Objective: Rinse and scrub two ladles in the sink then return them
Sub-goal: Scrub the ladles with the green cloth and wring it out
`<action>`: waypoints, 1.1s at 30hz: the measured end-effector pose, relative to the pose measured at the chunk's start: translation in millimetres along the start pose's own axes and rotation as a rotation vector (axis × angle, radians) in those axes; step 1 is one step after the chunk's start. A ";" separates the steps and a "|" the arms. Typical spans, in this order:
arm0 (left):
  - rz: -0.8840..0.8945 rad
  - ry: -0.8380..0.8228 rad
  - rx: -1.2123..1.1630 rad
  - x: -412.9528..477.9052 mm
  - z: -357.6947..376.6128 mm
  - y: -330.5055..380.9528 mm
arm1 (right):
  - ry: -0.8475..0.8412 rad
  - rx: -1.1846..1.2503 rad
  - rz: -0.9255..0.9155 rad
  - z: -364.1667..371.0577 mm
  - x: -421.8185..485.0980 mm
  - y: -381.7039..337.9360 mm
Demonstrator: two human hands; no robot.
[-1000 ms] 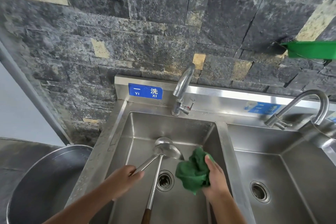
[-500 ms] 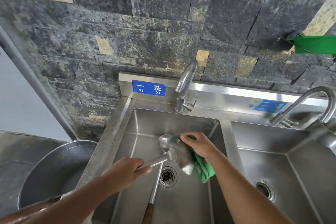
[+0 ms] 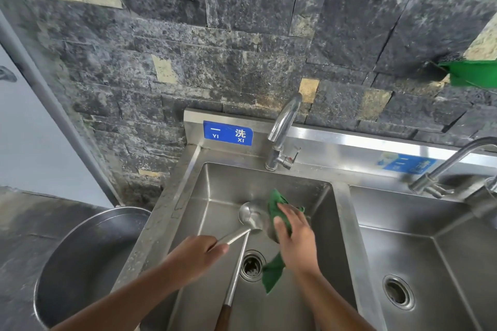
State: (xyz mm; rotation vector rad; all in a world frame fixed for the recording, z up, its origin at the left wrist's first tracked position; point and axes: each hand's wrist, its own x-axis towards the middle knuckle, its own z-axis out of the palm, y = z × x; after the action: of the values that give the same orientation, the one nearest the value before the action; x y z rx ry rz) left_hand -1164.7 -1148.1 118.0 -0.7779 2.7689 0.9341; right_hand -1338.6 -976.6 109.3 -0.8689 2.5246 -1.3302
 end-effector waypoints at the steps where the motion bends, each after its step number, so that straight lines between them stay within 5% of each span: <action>1: 0.011 -0.001 0.013 -2.1 -0.2 -1.1 | -0.030 0.050 0.143 -4.1 10.3 1.4; 4: 0.049 -0.016 0.041 -4.7 0.3 -6.9 | -0.190 0.034 0.327 -13.6 42.1 7.8; 7: 0.074 -0.035 0.033 0.4 1.5 -7.6 | -0.308 -0.141 0.264 -18.8 71.2 1.1; 13: 0.038 -0.062 0.019 13.6 12.2 4.6 | -0.533 -0.528 -0.149 -0.6 69.7 -44.8; 16: -0.046 -0.046 -0.054 17.5 12.0 -1.2 | -0.403 -0.551 -0.387 12.4 43.6 -38.9; 18: -0.103 -0.030 -0.110 17.1 10.1 -8.8 | -0.202 -0.362 -0.304 15.5 30.3 -19.8; 23: -0.199 -0.005 -0.488 13.0 1.3 -13.0 | 0.163 0.147 0.299 35.7 0.2 2.2; 26: -0.224 -0.162 -0.846 11.7 -4.4 -12.1 | 0.090 0.571 0.579 55.4 -8.0 -5.2; 29: -0.255 -0.376 -1.053 13.2 -1.5 -5.2 | -0.235 1.141 0.672 63.2 -13.5 -31.1; 33: -0.301 -0.718 -1.307 18.1 -0.4 0.9 | -0.510 1.262 0.690 71.1 -14.6 -47.9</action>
State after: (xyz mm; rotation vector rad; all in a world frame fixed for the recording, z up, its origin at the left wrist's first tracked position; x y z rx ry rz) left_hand -1180.7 -1155.6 114.0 -0.6741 1.1700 2.3125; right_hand -1278.6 -1039.4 103.5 -0.0090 1.0099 -1.6794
